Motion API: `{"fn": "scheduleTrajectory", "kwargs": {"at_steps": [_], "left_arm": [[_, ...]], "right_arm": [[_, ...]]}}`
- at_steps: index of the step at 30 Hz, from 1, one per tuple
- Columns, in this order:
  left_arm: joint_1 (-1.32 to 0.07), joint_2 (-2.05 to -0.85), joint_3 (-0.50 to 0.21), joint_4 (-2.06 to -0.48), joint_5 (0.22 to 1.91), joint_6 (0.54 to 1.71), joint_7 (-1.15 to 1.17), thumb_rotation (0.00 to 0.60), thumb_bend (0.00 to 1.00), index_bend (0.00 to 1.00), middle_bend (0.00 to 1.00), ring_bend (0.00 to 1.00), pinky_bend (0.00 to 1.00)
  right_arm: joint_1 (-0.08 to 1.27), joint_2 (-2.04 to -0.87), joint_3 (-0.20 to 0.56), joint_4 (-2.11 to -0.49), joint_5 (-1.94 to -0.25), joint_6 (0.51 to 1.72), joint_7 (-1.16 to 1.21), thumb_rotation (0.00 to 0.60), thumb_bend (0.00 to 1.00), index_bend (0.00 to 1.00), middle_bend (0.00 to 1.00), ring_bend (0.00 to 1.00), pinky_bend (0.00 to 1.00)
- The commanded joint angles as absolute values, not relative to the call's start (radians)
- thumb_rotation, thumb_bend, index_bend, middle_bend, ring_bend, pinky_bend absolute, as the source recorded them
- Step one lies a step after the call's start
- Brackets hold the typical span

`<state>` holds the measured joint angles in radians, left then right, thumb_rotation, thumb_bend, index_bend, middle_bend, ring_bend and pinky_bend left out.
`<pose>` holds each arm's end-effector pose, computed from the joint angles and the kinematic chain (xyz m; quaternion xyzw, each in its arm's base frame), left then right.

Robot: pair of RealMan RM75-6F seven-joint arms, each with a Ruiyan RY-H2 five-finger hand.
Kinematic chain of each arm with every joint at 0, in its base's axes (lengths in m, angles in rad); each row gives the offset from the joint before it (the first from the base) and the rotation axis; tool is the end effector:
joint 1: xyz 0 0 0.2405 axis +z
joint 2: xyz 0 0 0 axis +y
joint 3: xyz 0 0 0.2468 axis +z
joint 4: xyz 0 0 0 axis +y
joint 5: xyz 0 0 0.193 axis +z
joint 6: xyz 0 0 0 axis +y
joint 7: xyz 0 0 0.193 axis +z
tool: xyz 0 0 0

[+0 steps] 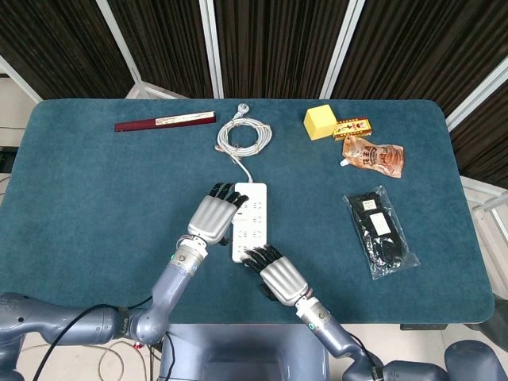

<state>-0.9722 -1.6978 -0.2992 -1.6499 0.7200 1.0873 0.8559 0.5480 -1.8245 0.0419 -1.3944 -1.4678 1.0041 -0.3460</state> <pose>-0.0194 0.3723 -0.0480 -0.7662 -0.3344 -0.3525 0.4205 -0.1095 -0.2706 -0.1117 0.7938 -0.3515 0.3894 0.3076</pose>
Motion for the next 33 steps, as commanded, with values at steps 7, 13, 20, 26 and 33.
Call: {"fn": "scheduleTrajectory", "kwargs": {"at_steps": [7, 13, 20, 26, 33], "left_arm": [[-1.008, -1.734, -0.295, -1.614, 0.694, 1.088, 0.870, 0.600, 0.08, 0.29, 0.30, 0.08, 0.12], [-1.043, -1.773, -0.304, -1.560, 0.680, 1.095, 0.889, 0.600, 0.11, 0.32, 0.32, 0.09, 0.12], [-1.071, -1.808, -0.322, -1.503, 0.642, 1.107, 0.907, 0.600, 0.11, 0.32, 0.32, 0.09, 0.12], [-1.088, -1.830, -0.315, -1.456, 0.609, 1.105, 0.931, 0.600, 0.12, 0.33, 0.33, 0.09, 0.12], [-1.117, -1.873, -0.318, -1.389, 0.566, 1.089, 0.954, 0.600, 0.18, 0.38, 0.37, 0.10, 0.12]], "right_arm": [[0.552, -1.830, 0.037, -1.390, -1.465, 1.000, -0.345, 0.600, 0.49, 0.19, 0.27, 0.16, 0.15], [0.552, -1.828, 0.034, -1.387, -1.461, 1.002, -0.345, 0.600, 0.49, 0.19, 0.27, 0.16, 0.15], [0.550, -1.820, 0.034, -1.388, -1.460, 1.009, -0.339, 0.600, 0.49, 0.19, 0.27, 0.16, 0.15], [0.550, -1.813, 0.032, -1.390, -1.461, 1.013, -0.332, 0.600, 0.49, 0.19, 0.27, 0.16, 0.15], [0.548, -1.809, 0.030, -1.385, -1.458, 1.015, -0.324, 0.600, 0.49, 0.20, 0.27, 0.16, 0.15]]}}
